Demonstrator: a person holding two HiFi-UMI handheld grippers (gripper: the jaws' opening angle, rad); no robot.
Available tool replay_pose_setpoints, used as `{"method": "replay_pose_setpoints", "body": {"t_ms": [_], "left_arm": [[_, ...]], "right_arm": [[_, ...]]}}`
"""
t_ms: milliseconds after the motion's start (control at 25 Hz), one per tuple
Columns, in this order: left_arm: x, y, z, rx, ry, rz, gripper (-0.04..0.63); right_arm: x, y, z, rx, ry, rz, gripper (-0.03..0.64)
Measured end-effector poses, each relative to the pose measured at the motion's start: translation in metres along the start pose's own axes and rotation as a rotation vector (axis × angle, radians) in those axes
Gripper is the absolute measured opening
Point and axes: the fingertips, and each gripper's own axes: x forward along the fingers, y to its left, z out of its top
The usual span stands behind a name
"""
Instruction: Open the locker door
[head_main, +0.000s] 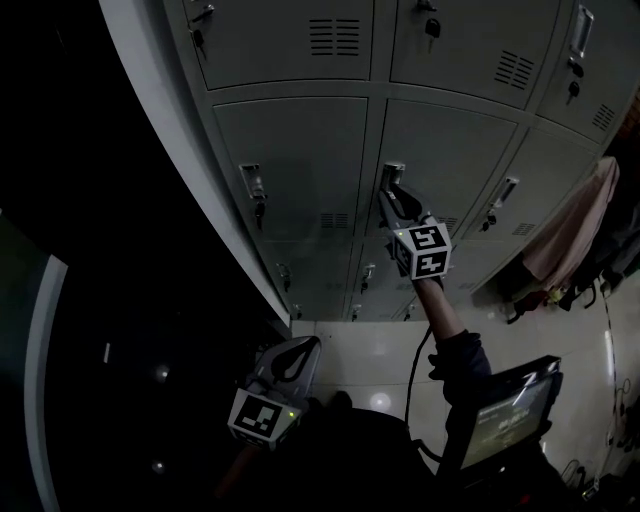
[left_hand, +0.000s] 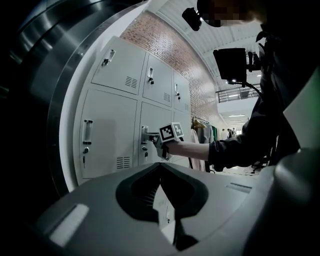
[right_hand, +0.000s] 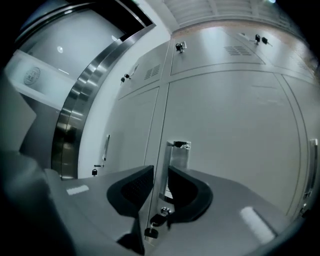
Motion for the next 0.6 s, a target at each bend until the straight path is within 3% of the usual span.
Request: {"method": "replay_pose_setpoints", "body": {"t_ms": [320,600], "left_arm": [[0.017,0.020,0.002,0.000,0.002,-0.005,0.016],[0.021,0.020,0.001,-0.003,-0.003,-0.037,0.017]], "right_arm": [[0.024,-0.004,-0.010,-0.001,0.008,0.010,0.049],[0.000,0.006,-0.008,0.027,-0.016,0.059,0.044]]}}
